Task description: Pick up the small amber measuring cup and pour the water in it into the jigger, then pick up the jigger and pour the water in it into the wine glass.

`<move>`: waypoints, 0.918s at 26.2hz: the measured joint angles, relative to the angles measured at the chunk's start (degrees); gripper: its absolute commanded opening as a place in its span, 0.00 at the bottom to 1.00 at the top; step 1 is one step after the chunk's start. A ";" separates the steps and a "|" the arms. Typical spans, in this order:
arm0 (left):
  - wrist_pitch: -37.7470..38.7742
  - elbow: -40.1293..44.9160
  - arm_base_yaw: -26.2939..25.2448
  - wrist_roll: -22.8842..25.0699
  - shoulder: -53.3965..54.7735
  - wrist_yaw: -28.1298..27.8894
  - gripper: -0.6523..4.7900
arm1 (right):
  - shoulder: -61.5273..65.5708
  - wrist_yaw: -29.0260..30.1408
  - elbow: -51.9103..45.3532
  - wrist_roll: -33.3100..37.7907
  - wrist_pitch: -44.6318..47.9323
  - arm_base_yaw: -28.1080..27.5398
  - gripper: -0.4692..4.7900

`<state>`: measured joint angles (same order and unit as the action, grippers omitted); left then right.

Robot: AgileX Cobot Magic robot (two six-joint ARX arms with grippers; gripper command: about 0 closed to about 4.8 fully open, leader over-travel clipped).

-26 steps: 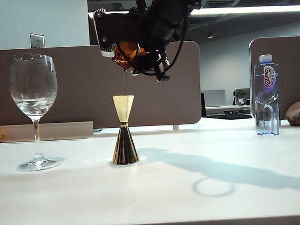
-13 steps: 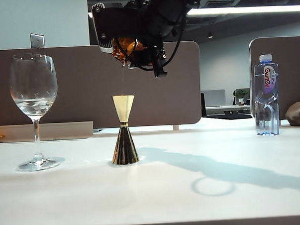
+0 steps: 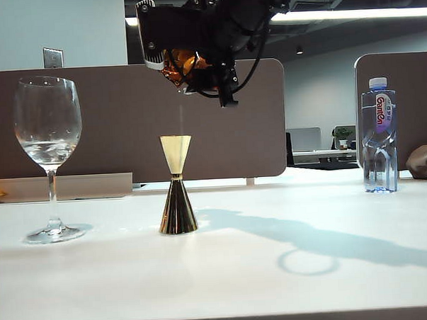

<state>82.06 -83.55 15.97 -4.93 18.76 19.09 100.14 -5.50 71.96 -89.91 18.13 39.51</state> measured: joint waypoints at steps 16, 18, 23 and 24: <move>0.00 0.00 0.00 0.00 0.00 0.00 0.12 | -0.55 -8.15 -6.64 71.43 -6.01 -3.21 0.17; 0.00 0.00 0.00 0.00 -0.02 0.00 0.12 | -0.61 -7.23 -12.24 79.80 -2.93 -4.35 0.17; 0.00 0.00 0.00 0.00 0.00 0.00 0.12 | -0.61 -5.42 -25.86 97.53 16.70 -5.44 0.17; 0.00 0.00 0.00 0.00 0.00 0.00 0.12 | -0.63 -5.20 -27.65 100.63 21.05 -5.75 0.17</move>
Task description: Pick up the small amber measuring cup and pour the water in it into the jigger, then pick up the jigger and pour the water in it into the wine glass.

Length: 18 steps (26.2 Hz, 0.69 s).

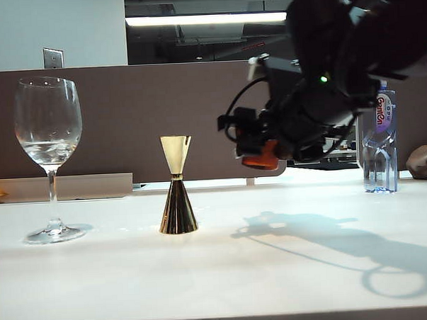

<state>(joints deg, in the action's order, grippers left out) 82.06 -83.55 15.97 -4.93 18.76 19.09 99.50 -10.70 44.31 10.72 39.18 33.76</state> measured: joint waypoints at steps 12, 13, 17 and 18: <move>0.02 0.00 0.00 0.00 -0.02 0.00 0.12 | 1.36 0.35 -5.62 5.60 7.63 -0.63 0.17; 0.00 0.00 0.00 0.00 -0.02 0.00 0.12 | 1.81 0.35 -5.64 5.77 7.67 -0.63 0.17; 0.00 0.00 0.00 0.00 0.00 0.00 0.12 | 3.63 0.39 -6.12 6.16 7.65 -0.61 0.17; 0.00 0.00 0.00 0.00 0.00 0.00 0.12 | 4.00 0.39 -6.12 6.16 7.67 -0.61 0.17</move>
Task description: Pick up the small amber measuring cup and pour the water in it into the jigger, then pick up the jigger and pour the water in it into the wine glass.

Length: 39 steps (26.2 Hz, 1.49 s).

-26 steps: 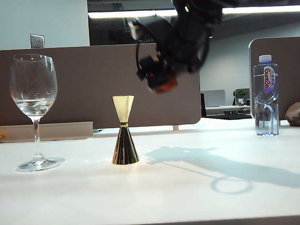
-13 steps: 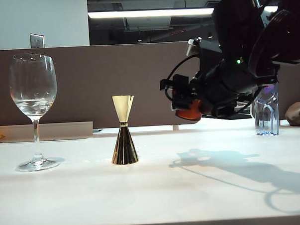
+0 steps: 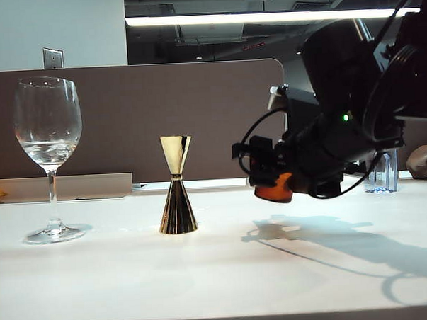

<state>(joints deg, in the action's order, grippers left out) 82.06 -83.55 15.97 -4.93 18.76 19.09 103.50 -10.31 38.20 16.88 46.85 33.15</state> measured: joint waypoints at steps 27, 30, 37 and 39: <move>0.00 0.00 0.00 0.00 0.00 0.00 0.12 | 3.63 -0.15 -0.66 0.83 -0.42 0.11 0.69; 0.00 0.00 0.00 0.00 0.00 0.00 0.12 | 3.91 -0.17 -0.74 0.90 -1.31 0.24 0.73; 0.00 0.00 0.00 0.00 0.00 0.00 0.12 | 3.80 -3.06 -0.61 0.87 -1.97 0.52 0.95; 0.02 0.00 0.00 0.00 0.00 0.00 0.12 | 3.48 -4.74 -0.59 0.83 -3.21 0.81 0.95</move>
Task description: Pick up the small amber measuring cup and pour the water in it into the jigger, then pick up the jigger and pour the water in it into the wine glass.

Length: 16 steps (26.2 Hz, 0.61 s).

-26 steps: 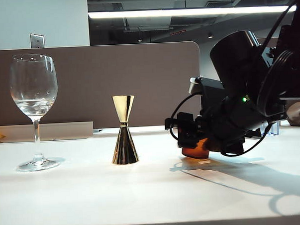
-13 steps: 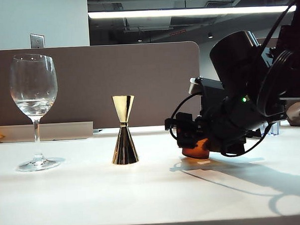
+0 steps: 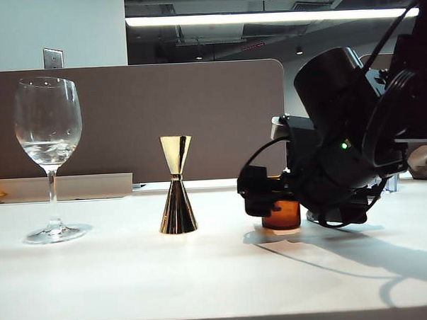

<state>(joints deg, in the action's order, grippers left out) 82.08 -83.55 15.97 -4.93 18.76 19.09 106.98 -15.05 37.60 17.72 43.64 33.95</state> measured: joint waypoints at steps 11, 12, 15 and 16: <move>-0.02 0.00 0.00 0.00 0.00 0.00 0.12 | -5.20 -2.78 -0.42 0.04 -10.32 1.14 1.00; -0.02 0.00 0.00 0.00 0.00 0.00 0.12 | -5.88 -3.10 -0.42 0.04 -11.45 1.33 1.00; -0.02 0.00 0.02 0.00 0.00 0.00 0.12 | -8.04 -3.15 -0.59 0.07 -13.44 2.51 1.00; -0.02 0.00 0.00 0.00 0.00 0.00 0.12 | -8.92 -2.75 -0.59 0.07 -14.14 3.15 1.00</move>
<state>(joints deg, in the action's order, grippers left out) 82.06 -83.55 15.97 -4.93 18.76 19.09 98.06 -17.80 37.01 17.78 29.50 37.10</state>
